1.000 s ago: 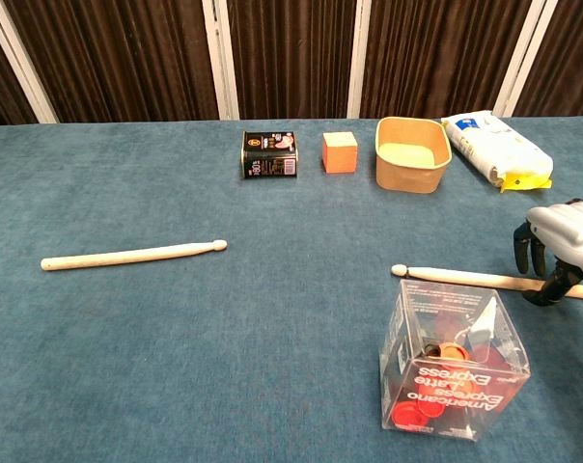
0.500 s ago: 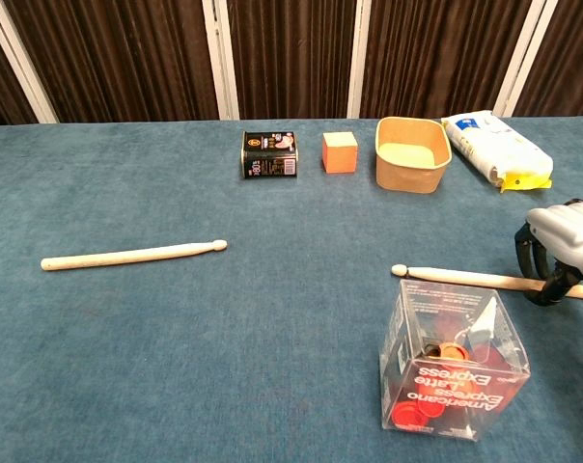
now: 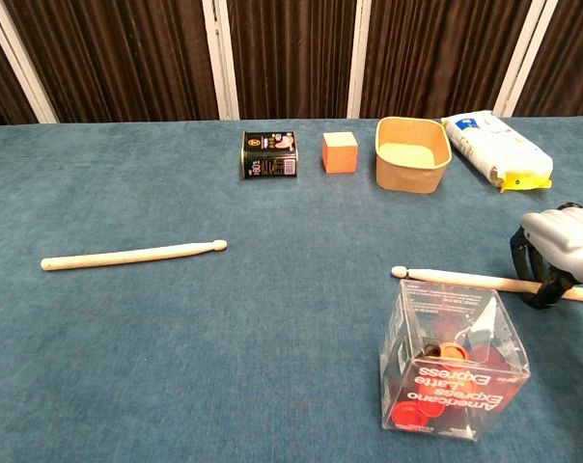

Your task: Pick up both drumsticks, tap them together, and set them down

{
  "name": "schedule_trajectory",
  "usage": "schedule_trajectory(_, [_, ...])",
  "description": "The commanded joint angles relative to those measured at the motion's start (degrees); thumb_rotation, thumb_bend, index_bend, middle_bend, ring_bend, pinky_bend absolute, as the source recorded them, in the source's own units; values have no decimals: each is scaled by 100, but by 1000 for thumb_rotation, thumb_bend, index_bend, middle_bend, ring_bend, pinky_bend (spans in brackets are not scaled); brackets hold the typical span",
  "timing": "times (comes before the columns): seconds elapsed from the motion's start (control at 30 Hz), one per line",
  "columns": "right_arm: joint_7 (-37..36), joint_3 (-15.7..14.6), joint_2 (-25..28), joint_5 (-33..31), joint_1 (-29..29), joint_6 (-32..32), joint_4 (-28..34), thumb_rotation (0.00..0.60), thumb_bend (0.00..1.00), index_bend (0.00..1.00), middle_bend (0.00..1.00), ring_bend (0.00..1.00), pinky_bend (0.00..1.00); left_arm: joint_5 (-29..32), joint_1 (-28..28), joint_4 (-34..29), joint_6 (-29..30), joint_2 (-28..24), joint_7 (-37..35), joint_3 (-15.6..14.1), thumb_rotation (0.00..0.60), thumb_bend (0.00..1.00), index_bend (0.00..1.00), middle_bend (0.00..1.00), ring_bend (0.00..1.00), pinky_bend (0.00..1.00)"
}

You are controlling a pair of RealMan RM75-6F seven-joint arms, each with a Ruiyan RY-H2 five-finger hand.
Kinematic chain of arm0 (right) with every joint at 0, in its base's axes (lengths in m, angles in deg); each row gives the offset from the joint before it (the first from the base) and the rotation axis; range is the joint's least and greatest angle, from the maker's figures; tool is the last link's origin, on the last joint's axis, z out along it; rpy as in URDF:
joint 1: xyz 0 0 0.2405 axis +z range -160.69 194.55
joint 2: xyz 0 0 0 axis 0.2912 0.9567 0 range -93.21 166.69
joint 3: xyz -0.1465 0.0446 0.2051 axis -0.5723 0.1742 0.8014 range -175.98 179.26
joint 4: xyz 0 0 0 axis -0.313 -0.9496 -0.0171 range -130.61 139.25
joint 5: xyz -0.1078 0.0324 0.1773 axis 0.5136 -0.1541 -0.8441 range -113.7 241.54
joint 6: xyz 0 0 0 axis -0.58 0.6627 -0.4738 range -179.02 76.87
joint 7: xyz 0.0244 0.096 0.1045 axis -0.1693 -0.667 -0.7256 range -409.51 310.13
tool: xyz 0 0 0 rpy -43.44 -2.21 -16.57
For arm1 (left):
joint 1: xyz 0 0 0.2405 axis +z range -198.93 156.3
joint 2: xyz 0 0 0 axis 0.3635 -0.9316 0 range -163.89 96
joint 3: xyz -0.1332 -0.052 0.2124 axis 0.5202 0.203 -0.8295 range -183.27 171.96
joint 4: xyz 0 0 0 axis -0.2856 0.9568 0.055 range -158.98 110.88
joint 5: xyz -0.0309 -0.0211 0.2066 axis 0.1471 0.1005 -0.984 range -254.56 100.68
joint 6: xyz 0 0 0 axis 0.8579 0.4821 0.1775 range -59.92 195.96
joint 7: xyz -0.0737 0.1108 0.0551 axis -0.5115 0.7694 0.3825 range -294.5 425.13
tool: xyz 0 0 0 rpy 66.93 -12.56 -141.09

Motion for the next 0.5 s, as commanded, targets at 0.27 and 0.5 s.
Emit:
schedule_trajectory(0.27, [-402, 35, -194, 180, 22, -49, -306, 600, 315, 648, 631, 313, 0, 14, -8, -4, -10, 13, 34, -2, 600, 135, 75, 2, 0, 0])
schedule_trajectory(0.5, [-670, -130, -41, 482, -98, -30, -261, 600, 355, 672, 642, 322, 0, 33, -7, -1, -7, 14, 30, 4, 600, 135, 75, 2, 0, 0])
